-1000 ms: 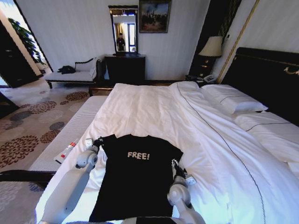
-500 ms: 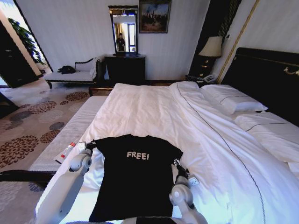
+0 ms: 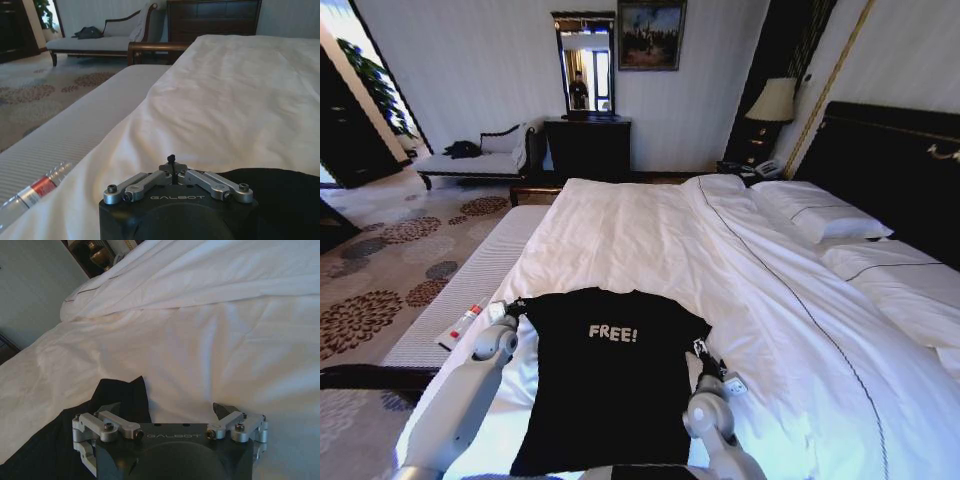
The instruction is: Fold the clothes on the bed.
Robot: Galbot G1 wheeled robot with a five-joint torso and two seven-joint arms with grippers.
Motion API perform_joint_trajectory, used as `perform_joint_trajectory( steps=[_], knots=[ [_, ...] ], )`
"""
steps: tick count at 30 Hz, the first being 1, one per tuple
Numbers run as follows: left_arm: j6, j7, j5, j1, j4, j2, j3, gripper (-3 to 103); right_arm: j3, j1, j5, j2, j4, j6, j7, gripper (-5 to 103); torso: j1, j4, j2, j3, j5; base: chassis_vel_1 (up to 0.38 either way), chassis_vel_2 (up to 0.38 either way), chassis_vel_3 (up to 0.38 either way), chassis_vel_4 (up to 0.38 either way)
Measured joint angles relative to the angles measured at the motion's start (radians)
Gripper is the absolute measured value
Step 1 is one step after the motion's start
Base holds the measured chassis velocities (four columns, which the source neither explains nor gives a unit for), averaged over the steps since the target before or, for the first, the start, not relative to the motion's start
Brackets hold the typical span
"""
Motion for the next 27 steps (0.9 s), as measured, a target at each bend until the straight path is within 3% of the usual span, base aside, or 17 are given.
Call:
perform_joint_trajectory(
  steps=[6,12,15,18,19,20,22,23,24,26,27],
  knots=[
    [-0.01,-0.009,0.003,-0.003,-0.013,0.044,0.024,-2,-0.002,0.0,-0.006,0.003,0.007,-0.001,0.0,100,0.0,0.0002,0.0,0.0,0.0001,0.0,0.0,0.0,0.0],
    [-0.016,-0.034,-0.02,0.036,-0.057,0.068,-0.033,24,-0.003,-0.011,-0.012,0.002,0.027,-0.001,-0.002,100,0.0,0.0003,0.0,0.0,0.0,0.0,0.0,0.0,0.0],
    [-0.016,-0.038,-0.032,0.069,-0.095,0.084,-0.072,29,0.002,-0.015,-0.011,-0.005,0.041,-0.002,-0.006,100,0.0,0.0003,0.0,0.0,0.0001,0.0,0.0,0.0,0.0],
    [-0.009,-0.058,-0.059,0.112,-0.16,0.103,-0.131,45,0.016,-0.023,-0.01,-0.017,0.059,-0.002,-0.011,100,0.0,0.0006,0.0,0.0,0.0001,0.0,0.0,0.0,0.0],
    [-0.009,-0.058,-0.059,0.112,-0.16,0.103,-0.131,45,0.016,-0.023,-0.01,-0.017,0.059,-0.002,-0.011,100,0.0,0.0006,0.0,0.0,0.0001,0.0,0.0,0.0,0.0],
    [-0.001,-0.071,-0.081,0.119,-0.19,0.104,-0.15,45,0.023,-0.029,-0.01,-0.021,0.067,-0.002,-0.013,100,0.0,0.0005,0.0,0.0,0.0,0.0,0.0,0.0,0.0],
    [0.027,-0.107,-0.157,0.146,-0.301,0.104,-0.218,56,0.033,-0.036,-0.006,-0.035,0.086,-0.01,-0.014,100,0.0,-0.0006,0.0,0.0,-0.0002,0.0,0.0,0.0,0.0],
    [0.045,-0.127,-0.215,0.169,-0.384,0.101,-0.269,61,0.036,-0.035,0.002,-0.049,0.098,-0.018,-0.014,100,0.0,-0.0005,0.0,0.0,0.0003,0.0,0.0,0.0,0.0],
    [0.045,-0.127,-0.215,0.169,-0.384,0.101,-0.269,61,0.036,-0.035,0.002,-0.049,0.098,-0.018,-0.014,100,0.0,-0.0005,0.0,0.0,0.0003,0.0,0.0,0.0,0.0],
    [0.081,-0.153,-0.32,0.231,-0.546,0.086,-0.382,72,0.046,-0.03,0.031,-0.084,0.133,-0.037,-0.01,100,0.0,0.0004,0.0,0.0,0.0008,0.0,0.0,0.0,0.0],
    [0.081,-0.153,-0.32,0.231,-0.546,0.086,-0.382,72,0.046,-0.03,0.031,-0.084,0.133,-0.037,-0.01,100,0.0,0.0004,0.0,0.0,0.0008,0.0,0.0,0.0,0.0]
  ],
)
